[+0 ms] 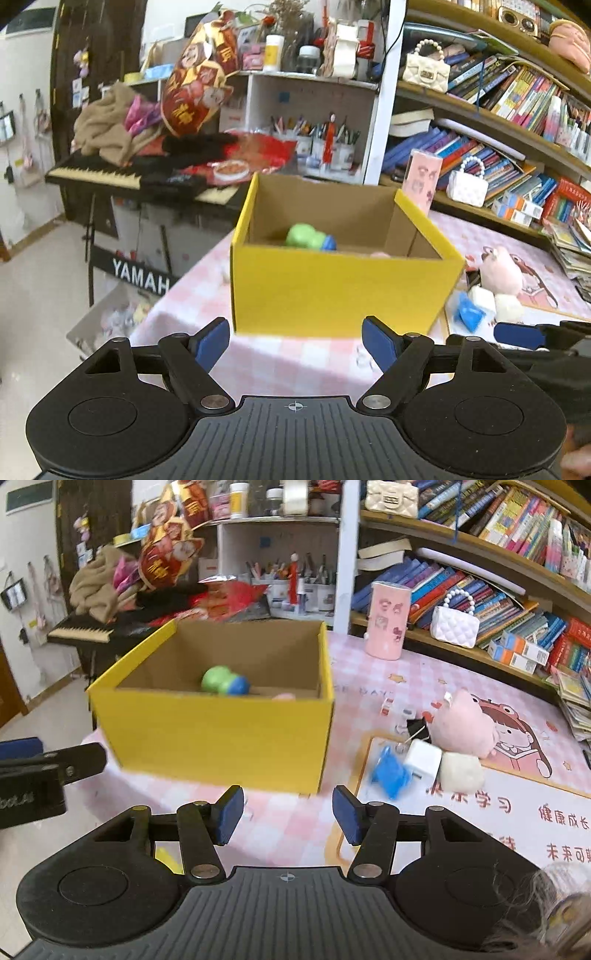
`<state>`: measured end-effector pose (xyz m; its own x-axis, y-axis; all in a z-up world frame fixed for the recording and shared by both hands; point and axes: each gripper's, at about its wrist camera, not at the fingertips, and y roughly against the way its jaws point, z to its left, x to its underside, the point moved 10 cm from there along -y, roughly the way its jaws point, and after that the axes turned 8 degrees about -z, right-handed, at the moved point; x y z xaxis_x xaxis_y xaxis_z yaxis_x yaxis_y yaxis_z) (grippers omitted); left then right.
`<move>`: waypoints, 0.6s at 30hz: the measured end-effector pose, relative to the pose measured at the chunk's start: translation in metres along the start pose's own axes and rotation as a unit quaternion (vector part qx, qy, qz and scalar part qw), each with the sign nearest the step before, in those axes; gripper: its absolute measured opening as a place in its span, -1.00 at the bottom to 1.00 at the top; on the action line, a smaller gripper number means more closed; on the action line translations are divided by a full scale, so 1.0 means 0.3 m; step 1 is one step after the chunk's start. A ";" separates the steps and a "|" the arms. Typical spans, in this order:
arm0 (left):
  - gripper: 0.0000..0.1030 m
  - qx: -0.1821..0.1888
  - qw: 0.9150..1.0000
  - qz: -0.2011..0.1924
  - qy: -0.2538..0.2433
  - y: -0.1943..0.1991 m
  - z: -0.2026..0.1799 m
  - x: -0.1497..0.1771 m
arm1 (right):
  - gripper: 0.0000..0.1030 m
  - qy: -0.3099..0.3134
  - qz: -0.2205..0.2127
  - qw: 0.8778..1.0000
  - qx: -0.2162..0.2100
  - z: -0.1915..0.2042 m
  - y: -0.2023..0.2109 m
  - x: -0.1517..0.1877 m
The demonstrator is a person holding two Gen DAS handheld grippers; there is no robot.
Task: Organize objects
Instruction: 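Move both open tools back toward the remaining toys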
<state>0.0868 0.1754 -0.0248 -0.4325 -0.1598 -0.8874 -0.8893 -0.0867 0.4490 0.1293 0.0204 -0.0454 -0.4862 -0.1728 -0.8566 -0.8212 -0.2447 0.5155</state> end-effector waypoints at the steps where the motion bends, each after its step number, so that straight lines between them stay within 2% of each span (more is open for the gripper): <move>1: 0.58 -0.001 1.000 -0.001 0.004 0.017 0.001 0.012 | 0.01 0.007 -0.001 1.000 0.000 0.011 0.015 0.016; 4: 0.59 -0.006 1.000 0.006 0.017 0.049 0.007 0.055 | 0.01 0.018 -0.001 1.000 -0.003 0.027 0.056 0.049; 10: 0.59 0.017 0.999 0.020 0.024 0.077 -0.036 0.114 | 0.01 0.018 0.010 1.000 0.014 -0.004 0.125 0.124; 15: 0.63 0.059 0.998 0.036 0.003 0.089 -0.112 0.151 | 0.03 -0.032 0.044 0.998 0.033 -0.087 0.149 0.214; 18: 0.64 0.071 0.996 0.045 -0.012 0.099 -0.158 0.179 | 0.03 -0.052 0.053 0.996 0.048 -0.133 0.161 0.245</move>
<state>0.0441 0.1177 -0.0542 -0.5132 -0.1365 -0.8474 -0.8582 0.0672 0.5089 0.0657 -0.0421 -0.0826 -0.5954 -0.0917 -0.7982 -0.7863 -0.1377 0.6023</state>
